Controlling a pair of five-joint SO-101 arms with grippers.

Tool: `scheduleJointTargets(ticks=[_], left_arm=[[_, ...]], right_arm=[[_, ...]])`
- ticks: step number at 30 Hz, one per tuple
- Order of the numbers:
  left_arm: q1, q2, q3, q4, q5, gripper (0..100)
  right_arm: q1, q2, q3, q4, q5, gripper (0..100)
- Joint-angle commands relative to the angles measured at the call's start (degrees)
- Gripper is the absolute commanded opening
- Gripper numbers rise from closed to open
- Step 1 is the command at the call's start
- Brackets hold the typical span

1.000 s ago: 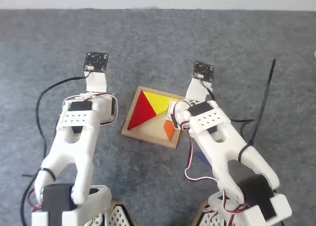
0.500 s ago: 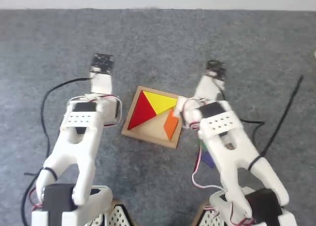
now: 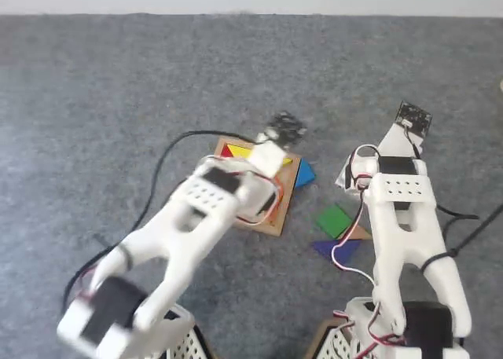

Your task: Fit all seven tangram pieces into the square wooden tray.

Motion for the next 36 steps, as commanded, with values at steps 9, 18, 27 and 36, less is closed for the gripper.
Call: scheduleJointTargets(ticks=[9,18,27,36], left_arm=[[2.4,17.4,-19.4,10.5,1.3,9],[1.6,15.5,-19.2,16.7,1.3,14],[1.5,18.1,-20.7,17.9,1.4,18],[-0.1,27.3,-29.8,25.9,1.3,18]], right_arm=[[0.9,-3.2,-0.6,0.6,1.1,8.0],[0.8,-3.2,-0.6,0.6,1.1,8.0],[0.6,-3.2,-0.6,0.6,1.1,8.0],[0.5,-3.2,-0.6,0.6,1.1,8.0]])
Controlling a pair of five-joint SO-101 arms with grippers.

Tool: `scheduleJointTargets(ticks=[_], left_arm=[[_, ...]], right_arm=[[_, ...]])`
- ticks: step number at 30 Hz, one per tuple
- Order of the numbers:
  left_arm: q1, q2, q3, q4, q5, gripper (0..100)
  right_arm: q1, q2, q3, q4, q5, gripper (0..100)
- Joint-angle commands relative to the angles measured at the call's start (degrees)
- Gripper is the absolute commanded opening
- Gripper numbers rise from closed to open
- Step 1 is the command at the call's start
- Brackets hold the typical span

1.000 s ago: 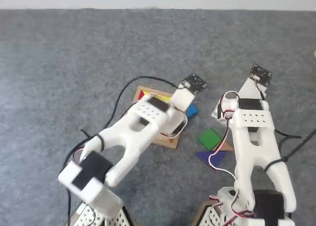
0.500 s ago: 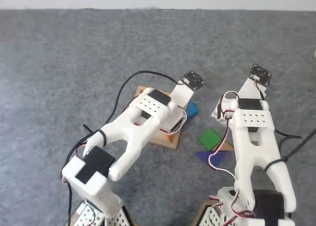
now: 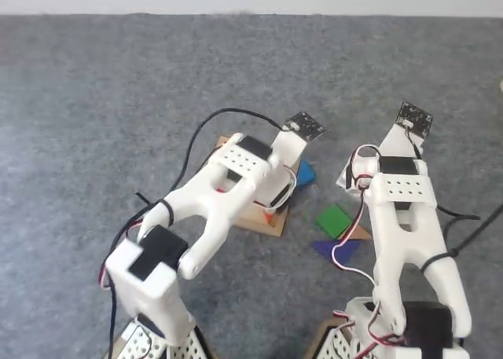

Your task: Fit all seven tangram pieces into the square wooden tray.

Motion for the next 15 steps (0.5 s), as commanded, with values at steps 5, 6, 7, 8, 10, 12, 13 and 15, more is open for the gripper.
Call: scheduleJointTargets(ticks=[5,6,7,8,10,12,13,15], left_arm=[[-0.5,12.3,-13.2,11.3,-1.1,17],[-0.5,12.7,-13.8,11.8,-1.1,16],[-0.5,12.8,-13.8,11.8,-1.3,15],[-0.5,12.9,-13.8,11.8,-1.5,14],[-0.1,13.2,-13.8,11.9,-1.6,14],[0.1,13.3,-13.8,12.2,-1.6,13],[0.1,13.4,-13.8,12.5,-1.6,13],[-0.4,13.6,-13.8,13.2,-1.6,12]], right_arm=[[0.5,-3.2,-0.6,0.3,1.1,8.0],[0.5,-3.2,-0.6,0.3,1.1,8.0],[0.5,-3.2,-0.6,0.3,1.1,8.0],[0.5,-3.2,-0.6,0.3,1.1,8.0],[0.5,-3.2,-0.6,0.3,1.1,8.0],[0.5,-3.2,-0.6,0.3,1.1,8.0],[0.5,-3.2,-0.6,0.3,1.1,8.0],[0.5,-3.2,-0.6,0.3,1.1,8.0]])
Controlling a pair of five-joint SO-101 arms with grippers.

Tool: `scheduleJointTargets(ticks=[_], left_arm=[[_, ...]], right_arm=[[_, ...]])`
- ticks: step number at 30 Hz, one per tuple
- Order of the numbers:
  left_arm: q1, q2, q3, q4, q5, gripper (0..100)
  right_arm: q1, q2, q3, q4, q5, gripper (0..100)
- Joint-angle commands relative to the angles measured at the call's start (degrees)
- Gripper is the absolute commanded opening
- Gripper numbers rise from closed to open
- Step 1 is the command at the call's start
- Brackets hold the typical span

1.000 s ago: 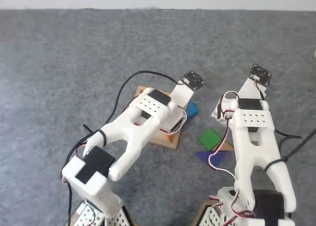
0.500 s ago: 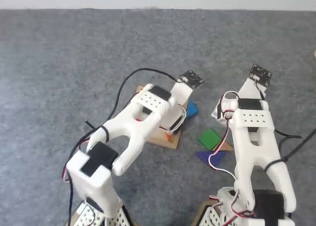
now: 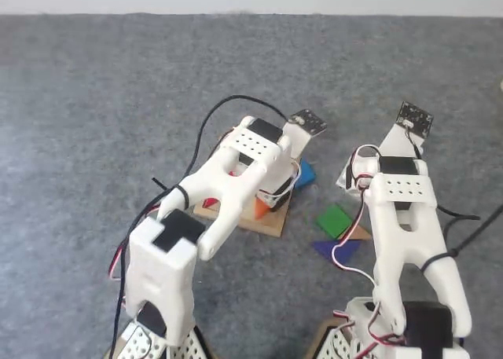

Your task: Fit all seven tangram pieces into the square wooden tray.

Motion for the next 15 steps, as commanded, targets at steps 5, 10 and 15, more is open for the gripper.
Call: scheduleJointTargets(ticks=[5,10,15], left_arm=[[0.0,5.0,-1.5,4.2,-3.5,13],[0.5,5.5,-2.1,4.7,-4.5,13],[0.4,5.3,-2.1,4.7,-4.5,11]], right_arm=[[0.4,-3.2,-0.6,0.3,1.1,8.0],[0.4,-3.2,-0.6,0.3,1.1,8.0],[0.4,-3.2,-0.6,0.3,1.1,8.0]])
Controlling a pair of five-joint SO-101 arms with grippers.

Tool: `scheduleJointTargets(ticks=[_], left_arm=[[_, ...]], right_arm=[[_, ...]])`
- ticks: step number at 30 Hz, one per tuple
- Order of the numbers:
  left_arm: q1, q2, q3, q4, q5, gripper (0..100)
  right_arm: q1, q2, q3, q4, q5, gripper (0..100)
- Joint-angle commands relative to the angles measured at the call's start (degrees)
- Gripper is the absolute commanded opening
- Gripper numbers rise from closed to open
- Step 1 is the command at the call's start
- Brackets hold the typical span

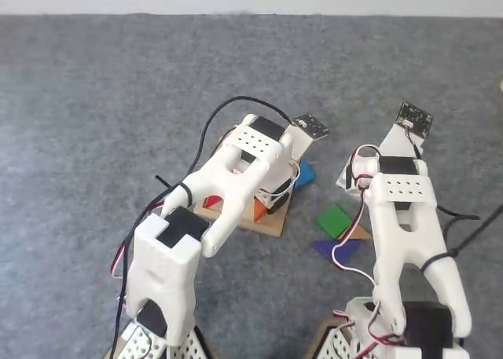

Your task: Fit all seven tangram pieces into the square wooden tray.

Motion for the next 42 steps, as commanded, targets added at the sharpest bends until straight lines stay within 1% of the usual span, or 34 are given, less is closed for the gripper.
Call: scheduleJointTargets(ticks=[1,4,6,12,21,26,31,35,39,42], left_arm=[[0.0,2.8,0.7,1.3,-0.6,10],[-0.9,2.5,0.0,0.6,-0.6,4],[-1.7,0.9,0.0,-0.4,-0.6,2],[-2.5,-3.7,3.6,-2.9,-0.8,2],[-2.5,-5.9,4.1,-3.3,-1.4,2],[-2.5,-12.3,6.5,-3.4,-1.2,2],[-3.4,-18.8,11.9,-7.0,0.3,2],[-4.0,-24.7,14.7,-7.7,1.5,2],[-3.7,-30.7,19.7,-11.0,2.7,2],[-2.5,-34.7,24.0,-14.6,6.2,2]], right_arm=[[0.4,-3.2,-0.6,0.3,1.1,8.0],[0.4,-3.2,-0.6,0.3,1.1,8.0],[0.4,-3.2,-0.6,0.3,1.1,8.0],[0.4,-3.2,-0.6,0.3,1.1,8.0],[0.4,-3.2,-0.7,0.3,1.1,8.0],[0.5,-3.2,-0.8,0.3,1.1,8.0],[0.5,-3.2,-0.8,0.3,1.1,8.0],[0.5,-3.2,-0.8,0.3,1.1,8.0],[0.8,-3.2,-1.0,0.3,1.1,8.0],[4.2,-4.0,-2.0,0.3,1.1,8.0]])
